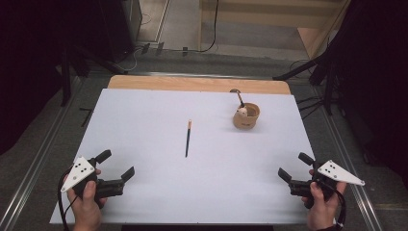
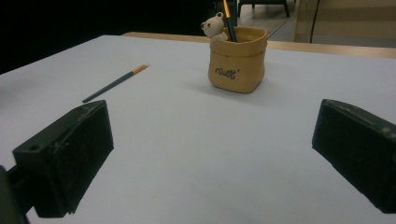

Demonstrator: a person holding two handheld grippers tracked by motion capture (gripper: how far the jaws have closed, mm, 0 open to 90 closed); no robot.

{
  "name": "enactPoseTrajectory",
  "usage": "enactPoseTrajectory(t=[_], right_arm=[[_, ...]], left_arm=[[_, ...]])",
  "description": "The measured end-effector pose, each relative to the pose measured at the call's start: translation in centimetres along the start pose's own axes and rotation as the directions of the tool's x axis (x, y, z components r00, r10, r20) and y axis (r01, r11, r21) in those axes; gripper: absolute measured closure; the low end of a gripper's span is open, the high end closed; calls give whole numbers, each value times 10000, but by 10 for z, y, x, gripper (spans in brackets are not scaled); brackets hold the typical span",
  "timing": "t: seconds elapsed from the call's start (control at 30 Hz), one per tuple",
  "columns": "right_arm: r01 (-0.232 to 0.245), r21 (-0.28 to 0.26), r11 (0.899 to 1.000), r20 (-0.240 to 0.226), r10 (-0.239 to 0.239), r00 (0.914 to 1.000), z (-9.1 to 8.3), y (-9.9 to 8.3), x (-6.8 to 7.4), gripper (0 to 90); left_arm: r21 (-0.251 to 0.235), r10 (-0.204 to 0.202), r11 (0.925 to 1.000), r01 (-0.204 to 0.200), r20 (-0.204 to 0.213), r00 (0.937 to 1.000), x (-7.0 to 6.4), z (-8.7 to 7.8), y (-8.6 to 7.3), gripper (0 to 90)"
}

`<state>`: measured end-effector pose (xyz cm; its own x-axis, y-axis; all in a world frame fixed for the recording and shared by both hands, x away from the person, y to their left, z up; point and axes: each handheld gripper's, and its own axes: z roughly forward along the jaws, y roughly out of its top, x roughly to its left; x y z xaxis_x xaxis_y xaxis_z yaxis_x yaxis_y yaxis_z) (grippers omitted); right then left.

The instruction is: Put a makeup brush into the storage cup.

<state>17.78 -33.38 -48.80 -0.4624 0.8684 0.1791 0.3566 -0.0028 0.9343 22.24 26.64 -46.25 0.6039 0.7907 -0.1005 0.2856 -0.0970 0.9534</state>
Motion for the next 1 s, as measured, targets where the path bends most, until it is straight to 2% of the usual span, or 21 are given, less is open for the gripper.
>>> enactPoseTrajectory(t=[0.2,0.5,0.67,1.0], right_arm=[[29,36,10000,-156,-28,9999,1,0,3,0],[5,69,10000,-242,-4,9997,2,-1,3,0],[-72,60,10000,-245,73,9997,2,-2,3,0],[-59,145,9999,-369,64,9993,5,-4,5,0]], left_arm=[[31,270,9996,-270,-2,9996,-5,10,7,0],[59,409,9991,-411,181,9990,-14,31,15,0],[-25,229,9997,-229,215,9995,-13,45,19,0],[232,356,9991,-365,377,9987,-25,76,24,0]])
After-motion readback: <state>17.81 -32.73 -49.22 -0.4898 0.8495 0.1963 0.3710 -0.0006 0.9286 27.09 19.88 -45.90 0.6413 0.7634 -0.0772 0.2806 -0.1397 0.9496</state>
